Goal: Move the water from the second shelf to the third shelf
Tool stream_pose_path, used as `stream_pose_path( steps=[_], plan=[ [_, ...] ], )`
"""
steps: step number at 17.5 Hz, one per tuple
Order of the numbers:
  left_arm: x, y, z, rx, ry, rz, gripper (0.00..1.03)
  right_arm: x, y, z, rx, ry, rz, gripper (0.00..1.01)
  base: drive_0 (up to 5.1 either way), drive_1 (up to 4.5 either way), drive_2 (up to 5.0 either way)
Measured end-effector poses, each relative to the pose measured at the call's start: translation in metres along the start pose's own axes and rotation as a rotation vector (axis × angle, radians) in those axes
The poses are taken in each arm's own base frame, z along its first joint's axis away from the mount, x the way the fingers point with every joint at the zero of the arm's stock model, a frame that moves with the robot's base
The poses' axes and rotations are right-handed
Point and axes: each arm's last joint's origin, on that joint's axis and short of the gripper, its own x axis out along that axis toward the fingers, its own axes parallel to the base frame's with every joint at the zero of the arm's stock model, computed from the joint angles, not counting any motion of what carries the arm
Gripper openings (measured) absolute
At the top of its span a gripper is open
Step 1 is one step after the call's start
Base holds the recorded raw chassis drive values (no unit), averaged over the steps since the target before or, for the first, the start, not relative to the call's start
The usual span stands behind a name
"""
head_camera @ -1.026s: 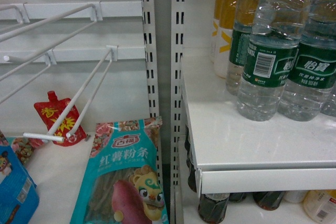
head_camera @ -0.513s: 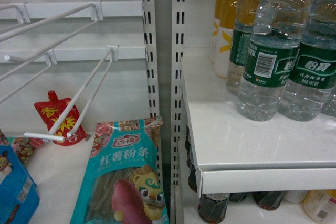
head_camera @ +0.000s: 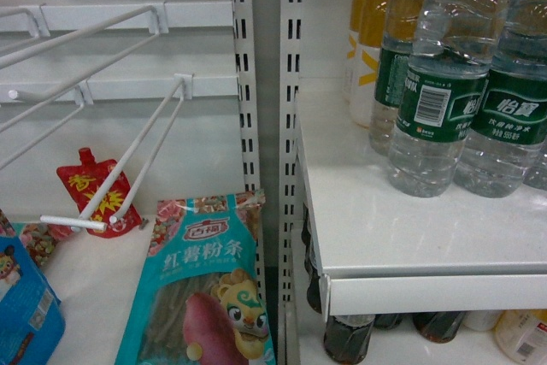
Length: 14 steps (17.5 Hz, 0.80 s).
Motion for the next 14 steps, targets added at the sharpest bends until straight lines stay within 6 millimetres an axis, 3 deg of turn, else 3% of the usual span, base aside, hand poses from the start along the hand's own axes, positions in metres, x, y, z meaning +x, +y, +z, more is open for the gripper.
stream_pose_path(
  steps=[5,7,9,14],
  plan=[
    [0.0000,0.0000,0.0000,0.000,0.000,0.000,0.98,0.0000,0.0000,0.0000,0.000,0.000,0.000,0.55,0.0,0.00,0.0],
    [0.0000,0.0000,0.0000,0.000,0.000,0.000,0.98,0.0000,0.0000,0.0000,0.000,0.000,0.000,0.80,0.0,0.00,0.0],
    [0.0000,0.0000,0.0000,0.000,0.000,0.000,0.98,0.0000,0.0000,0.0000,0.000,0.000,0.000,0.98,0.0,0.00,0.0],
    [0.0000,0.0000,0.0000,0.000,0.000,0.000,0.98,0.0000,0.0000,0.0000,0.001,0.000,0.000,0.98,0.0,0.00,0.0]
  ],
)
